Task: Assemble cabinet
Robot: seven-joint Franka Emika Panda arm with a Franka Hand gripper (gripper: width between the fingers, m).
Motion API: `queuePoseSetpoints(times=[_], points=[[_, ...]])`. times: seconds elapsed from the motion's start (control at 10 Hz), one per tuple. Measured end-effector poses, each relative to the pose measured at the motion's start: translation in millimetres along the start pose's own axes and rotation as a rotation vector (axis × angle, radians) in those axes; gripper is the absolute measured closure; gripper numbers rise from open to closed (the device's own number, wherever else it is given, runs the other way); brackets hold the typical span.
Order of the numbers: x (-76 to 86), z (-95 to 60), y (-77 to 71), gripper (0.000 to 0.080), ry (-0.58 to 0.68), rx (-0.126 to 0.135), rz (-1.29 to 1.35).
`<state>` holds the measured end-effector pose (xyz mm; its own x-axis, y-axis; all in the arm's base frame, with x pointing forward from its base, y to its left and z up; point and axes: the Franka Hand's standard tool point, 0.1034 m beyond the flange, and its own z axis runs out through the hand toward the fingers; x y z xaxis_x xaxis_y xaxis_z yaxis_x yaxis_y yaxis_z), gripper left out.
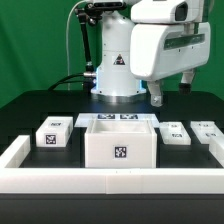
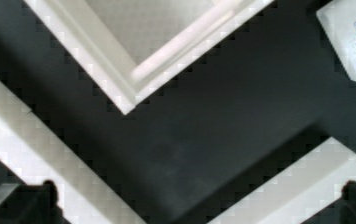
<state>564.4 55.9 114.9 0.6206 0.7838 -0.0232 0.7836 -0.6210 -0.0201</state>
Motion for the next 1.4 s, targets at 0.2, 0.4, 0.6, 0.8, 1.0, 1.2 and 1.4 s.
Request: queuePoseSetpoints(times=[0.2,0.4,0.6,0.8,1.0,1.2,1.4], points=[[0.0,0.0,0.0,0.0002,0.0,0.0,0.0],[0.0,0.0,0.0,0.0002,0.0,0.0,0.0],[0.0,0.1,0.0,0.0002,0.0,0.0,0.0],[0.0,0.2,0.0,0.0002,0.0,0.0,0.0],[-4.6,2.9,2.3,0.0002,0.024,-0.027,-0.109],[-19.5,4.5,-1.6,0.0002,0.002,-0.025,-0.26],[-30.1,4.2,4.3,0.0002,-0.007,-0.015,-0.296]])
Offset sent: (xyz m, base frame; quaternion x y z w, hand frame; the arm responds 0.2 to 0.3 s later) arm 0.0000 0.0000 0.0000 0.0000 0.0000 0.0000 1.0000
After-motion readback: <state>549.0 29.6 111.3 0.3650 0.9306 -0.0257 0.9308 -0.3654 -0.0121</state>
